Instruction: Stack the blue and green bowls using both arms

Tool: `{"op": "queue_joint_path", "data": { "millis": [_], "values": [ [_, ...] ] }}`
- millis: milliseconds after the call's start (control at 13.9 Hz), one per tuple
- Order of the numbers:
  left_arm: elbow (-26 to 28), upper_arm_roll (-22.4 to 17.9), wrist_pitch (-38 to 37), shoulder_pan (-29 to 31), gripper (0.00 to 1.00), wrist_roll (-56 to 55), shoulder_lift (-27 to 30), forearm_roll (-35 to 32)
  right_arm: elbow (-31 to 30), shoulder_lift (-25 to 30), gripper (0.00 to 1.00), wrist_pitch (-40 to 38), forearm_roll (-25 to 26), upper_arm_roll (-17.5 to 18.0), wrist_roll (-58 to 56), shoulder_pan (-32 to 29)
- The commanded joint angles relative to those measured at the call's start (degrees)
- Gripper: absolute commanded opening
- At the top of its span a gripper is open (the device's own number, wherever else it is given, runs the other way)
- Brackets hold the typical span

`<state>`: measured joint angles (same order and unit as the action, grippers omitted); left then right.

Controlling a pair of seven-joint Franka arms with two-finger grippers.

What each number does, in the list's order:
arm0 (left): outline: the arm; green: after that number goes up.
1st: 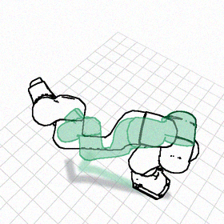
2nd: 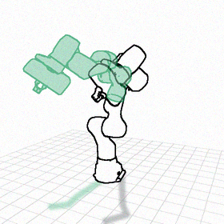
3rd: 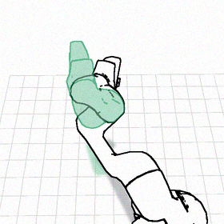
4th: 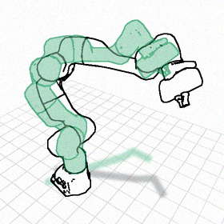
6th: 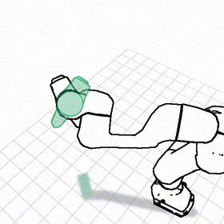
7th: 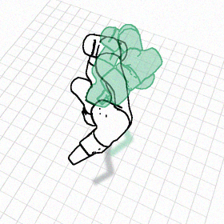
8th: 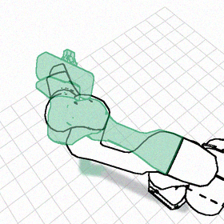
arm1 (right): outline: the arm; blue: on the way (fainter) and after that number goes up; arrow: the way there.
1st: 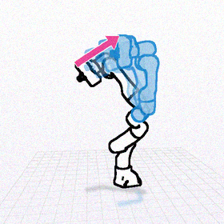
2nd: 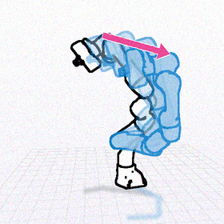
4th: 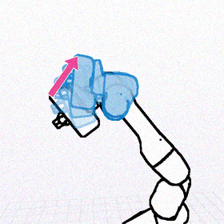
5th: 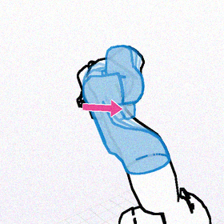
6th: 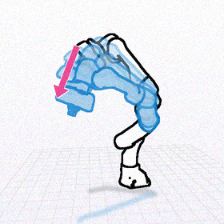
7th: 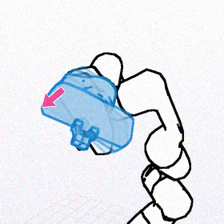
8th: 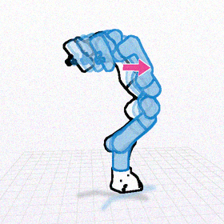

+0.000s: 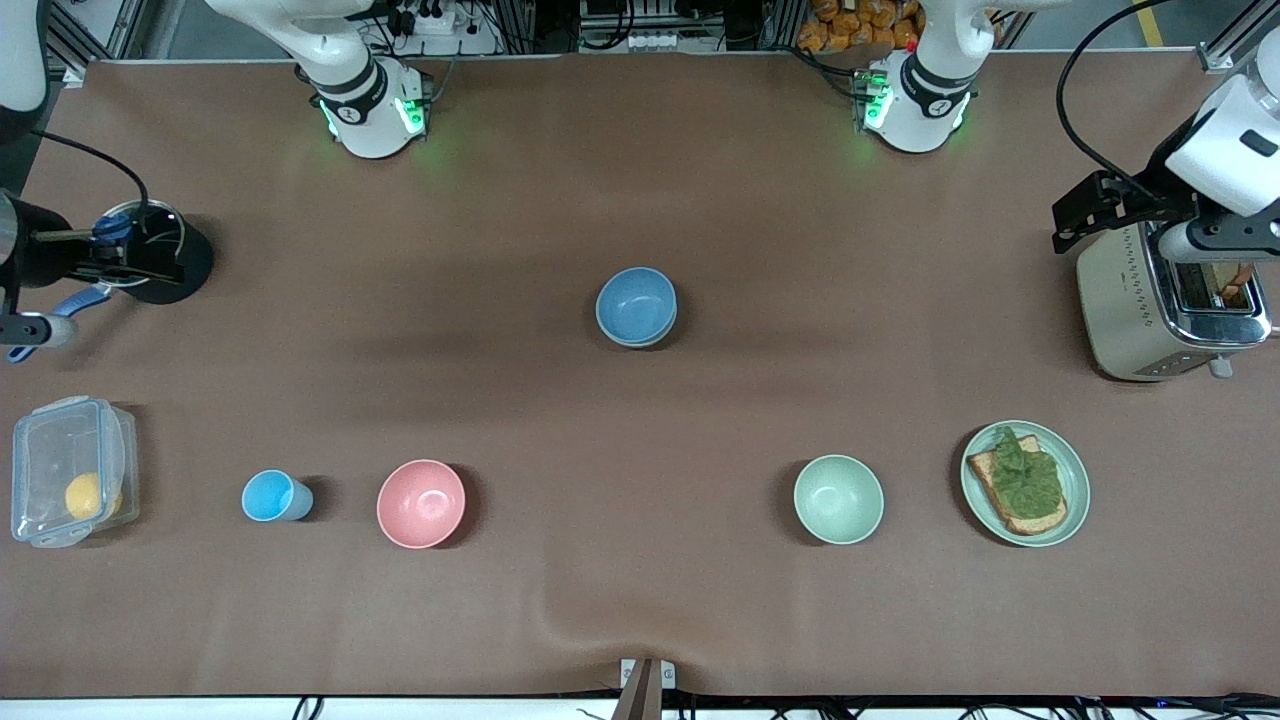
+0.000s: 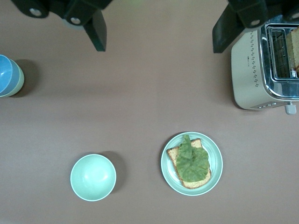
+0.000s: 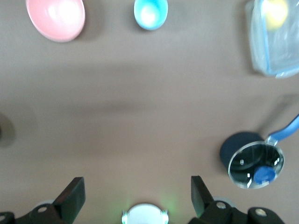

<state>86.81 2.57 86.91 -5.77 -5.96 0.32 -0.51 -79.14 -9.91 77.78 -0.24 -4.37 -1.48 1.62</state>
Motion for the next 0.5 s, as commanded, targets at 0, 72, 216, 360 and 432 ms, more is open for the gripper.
{"op": "queue_joint_path", "data": {
  "millis": [0, 72, 216, 360, 432],
  "values": [
    [-1.4, -0.2, -1.4, -0.1, 1.00, 1.7, 0.0, 1.1, -2.2, 4.8, 1.00, 3.0, -2.1, 0.9, -1.2, -3.0],
    [-1.3, -0.2, -1.4, -0.1, 1.00, 1.7, 0.0, 1.0, -2.3, 5.9, 1.00, 3.1, -2.2, 1.0, -1.2, -3.2],
    [-1.3, -0.3, -1.4, 0.1, 1.00, 1.8, 0.0, 0.9, -3.3, 8.1, 1.00, 3.3, -2.1, 5.0, -1.5, -6.9],
    [-1.2, -0.3, -1.4, 0.2, 1.00, 2.0, 0.0, 0.9, -3.3, 9.3, 1.00, 3.3, -2.0, 7.7, -3.1, -9.1],
    [-1.2, -0.3, -1.4, 0.2, 1.00, 2.0, 0.0, 0.9, -3.1, 10.0, 1.00, 3.3, -2.0, 7.7, -3.1, -8.8]
  ]
}}
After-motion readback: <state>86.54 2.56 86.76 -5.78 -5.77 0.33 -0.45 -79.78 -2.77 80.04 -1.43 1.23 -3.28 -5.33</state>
